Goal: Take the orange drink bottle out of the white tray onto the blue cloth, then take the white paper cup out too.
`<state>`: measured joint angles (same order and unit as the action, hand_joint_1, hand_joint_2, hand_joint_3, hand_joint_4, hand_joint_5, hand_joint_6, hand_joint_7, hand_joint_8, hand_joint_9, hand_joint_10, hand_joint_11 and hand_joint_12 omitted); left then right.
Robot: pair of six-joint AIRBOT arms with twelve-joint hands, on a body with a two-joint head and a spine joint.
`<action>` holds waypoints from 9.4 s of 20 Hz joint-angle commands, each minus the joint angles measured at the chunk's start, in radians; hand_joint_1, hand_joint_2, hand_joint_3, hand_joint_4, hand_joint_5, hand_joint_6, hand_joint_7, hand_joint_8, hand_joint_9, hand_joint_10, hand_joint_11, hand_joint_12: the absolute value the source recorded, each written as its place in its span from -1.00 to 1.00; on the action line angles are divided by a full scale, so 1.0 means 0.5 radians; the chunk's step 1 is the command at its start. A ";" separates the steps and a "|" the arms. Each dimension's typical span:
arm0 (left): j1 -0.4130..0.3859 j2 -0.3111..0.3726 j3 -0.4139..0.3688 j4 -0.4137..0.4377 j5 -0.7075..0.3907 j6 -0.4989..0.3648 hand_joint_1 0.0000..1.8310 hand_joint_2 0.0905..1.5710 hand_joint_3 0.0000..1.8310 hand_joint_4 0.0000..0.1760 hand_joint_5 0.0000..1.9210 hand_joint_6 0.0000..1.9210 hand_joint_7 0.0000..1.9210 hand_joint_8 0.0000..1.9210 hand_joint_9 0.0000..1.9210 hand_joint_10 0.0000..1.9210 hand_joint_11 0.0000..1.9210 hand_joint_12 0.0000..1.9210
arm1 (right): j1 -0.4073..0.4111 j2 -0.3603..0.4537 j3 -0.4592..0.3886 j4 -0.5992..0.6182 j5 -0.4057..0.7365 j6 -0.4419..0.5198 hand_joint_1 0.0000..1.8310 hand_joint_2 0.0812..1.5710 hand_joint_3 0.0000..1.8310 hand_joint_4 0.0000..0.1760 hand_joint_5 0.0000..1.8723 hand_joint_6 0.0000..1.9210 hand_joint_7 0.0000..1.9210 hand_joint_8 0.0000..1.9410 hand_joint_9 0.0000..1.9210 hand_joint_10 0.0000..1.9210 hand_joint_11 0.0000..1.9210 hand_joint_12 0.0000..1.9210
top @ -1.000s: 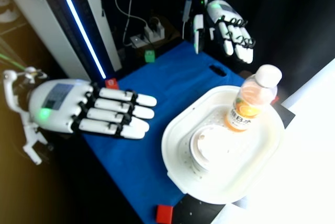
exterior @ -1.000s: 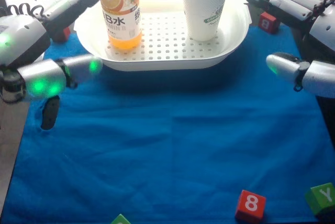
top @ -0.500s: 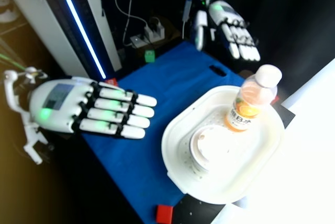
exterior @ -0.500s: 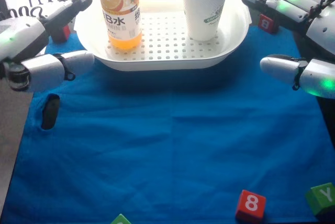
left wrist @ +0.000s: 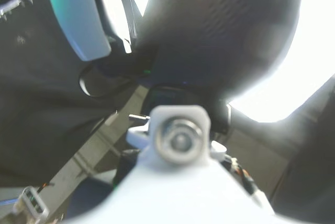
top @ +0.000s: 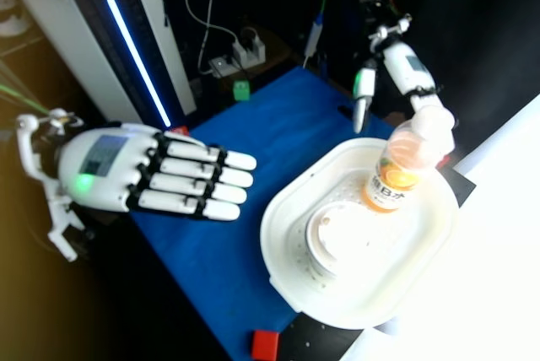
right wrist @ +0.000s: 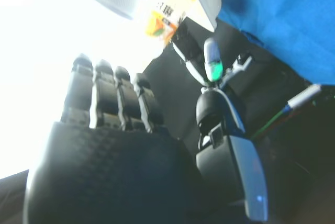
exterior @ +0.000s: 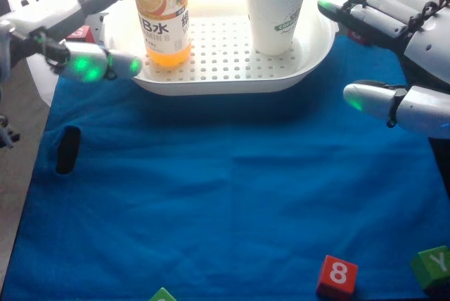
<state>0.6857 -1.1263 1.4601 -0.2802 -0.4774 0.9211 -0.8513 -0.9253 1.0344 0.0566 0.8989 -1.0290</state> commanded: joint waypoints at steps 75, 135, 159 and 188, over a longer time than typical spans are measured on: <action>0.367 0.150 -0.530 0.531 -1.469 -0.858 0.06 0.45 -0.99 -1.00 -0.79 0.09 -0.81 0.32 -0.66 0.61 -0.57 0.90 | -0.099 -0.042 -0.016 0.077 0.247 -0.003 -0.36 0.69 -1.00 -1.00 -1.00 -1.00 -1.00 -1.00 -1.00 -1.00 -1.00 -0.85; 0.552 0.550 -0.724 0.270 -1.250 -0.315 -0.25 0.62 -1.00 0.52 -0.99 -1.00 -1.00 -1.00 -1.00 -1.00 -1.00 -1.00 | 0.880 -1.069 1.310 0.010 -0.889 -0.004 -0.27 0.41 -1.00 -0.81 -1.00 -1.00 -1.00 -1.00 -1.00 -1.00 -1.00 -0.82; 0.572 0.541 -0.724 0.241 -1.294 -0.315 -0.23 0.65 -1.00 0.38 -0.99 -0.99 -1.00 -1.00 -1.00 -1.00 -1.00 -1.00 | 0.846 -1.051 1.424 0.096 -1.029 -0.001 0.20 0.70 -1.00 -1.00 -0.53 0.73 -0.27 0.63 -0.35 0.86 -0.27 1.00; 0.661 0.558 -0.742 0.140 -1.315 -0.315 -0.23 0.69 -0.99 0.50 -1.00 -1.00 -1.00 -1.00 -1.00 -1.00 -1.00 -1.00 | 0.108 -0.115 0.138 -0.295 0.402 0.693 0.02 0.51 -1.00 -1.00 -0.78 0.61 -0.60 0.79 -0.40 1.00 -0.27 1.00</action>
<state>1.0233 -0.8513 1.0874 -0.1974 -1.0107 0.7662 -0.8131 -0.9802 1.1069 -0.1066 0.9680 -0.6903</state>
